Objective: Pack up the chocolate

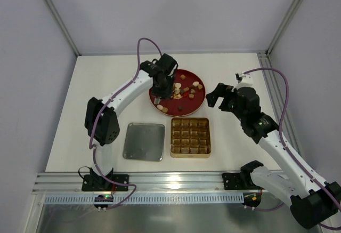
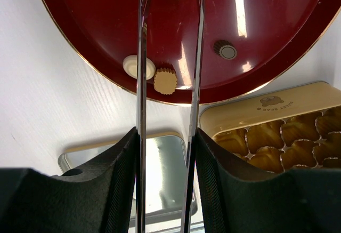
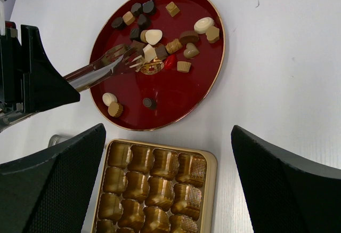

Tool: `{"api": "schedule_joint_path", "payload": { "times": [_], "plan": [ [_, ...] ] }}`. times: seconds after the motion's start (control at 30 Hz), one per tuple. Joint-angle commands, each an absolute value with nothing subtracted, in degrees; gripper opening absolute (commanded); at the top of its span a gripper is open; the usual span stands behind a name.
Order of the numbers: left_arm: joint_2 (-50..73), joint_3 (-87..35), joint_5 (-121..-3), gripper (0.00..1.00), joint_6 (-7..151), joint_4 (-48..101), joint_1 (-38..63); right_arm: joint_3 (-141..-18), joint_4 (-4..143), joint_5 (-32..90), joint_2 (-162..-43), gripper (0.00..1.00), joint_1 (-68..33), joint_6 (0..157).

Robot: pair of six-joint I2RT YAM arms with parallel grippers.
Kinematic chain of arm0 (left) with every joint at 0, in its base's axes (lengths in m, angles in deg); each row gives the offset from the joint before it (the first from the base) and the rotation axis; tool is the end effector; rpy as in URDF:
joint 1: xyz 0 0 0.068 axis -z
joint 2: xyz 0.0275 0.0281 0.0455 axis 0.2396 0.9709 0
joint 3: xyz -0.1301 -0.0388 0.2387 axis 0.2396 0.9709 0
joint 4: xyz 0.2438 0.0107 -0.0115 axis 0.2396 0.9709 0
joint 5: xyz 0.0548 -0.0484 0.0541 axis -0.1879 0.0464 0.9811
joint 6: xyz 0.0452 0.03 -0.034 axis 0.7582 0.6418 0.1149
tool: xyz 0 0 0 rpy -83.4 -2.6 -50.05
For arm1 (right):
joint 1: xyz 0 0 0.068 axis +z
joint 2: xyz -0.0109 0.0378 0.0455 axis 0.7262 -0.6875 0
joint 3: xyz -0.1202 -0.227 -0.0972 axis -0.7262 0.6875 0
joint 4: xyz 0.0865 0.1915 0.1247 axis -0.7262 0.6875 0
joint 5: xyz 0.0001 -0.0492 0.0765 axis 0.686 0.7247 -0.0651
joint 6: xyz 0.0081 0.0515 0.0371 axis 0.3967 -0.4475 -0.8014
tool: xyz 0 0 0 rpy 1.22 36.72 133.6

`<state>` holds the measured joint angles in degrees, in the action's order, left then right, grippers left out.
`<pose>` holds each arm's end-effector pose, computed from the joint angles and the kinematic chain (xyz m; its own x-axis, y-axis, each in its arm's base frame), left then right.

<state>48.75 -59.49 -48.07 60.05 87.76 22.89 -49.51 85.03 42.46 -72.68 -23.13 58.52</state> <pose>0.3274 -0.2385 0.2786 -0.8956 0.1725 -0.4101 0.2250 0.9708 -0.0829 0.1850 0.0747 0.3114 -0.4451 0.2971 -0.8447 -0.1201 0.9150 0.3851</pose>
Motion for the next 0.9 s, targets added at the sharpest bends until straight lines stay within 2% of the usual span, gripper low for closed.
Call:
{"api": "schedule_joint_path", "payload": {
  "times": [0.0,0.3,0.87],
  "plan": [
    [48.52,-58.96,-47.35,0.44,60.84,86.99,23.05,-49.58,84.18,43.51,-72.15,1.0,-23.37,58.76],
    [48.96,-57.82,-47.79,0.4,60.84,86.2,23.05,-49.58,83.91,43.34,-72.42,1.0,-23.28,58.67],
    [47.56,-61.41,-48.23,0.24,61.72,89.01,23.23,-49.76,83.74,43.6,-73.12,1.0,-23.28,58.94]
  ]
}}
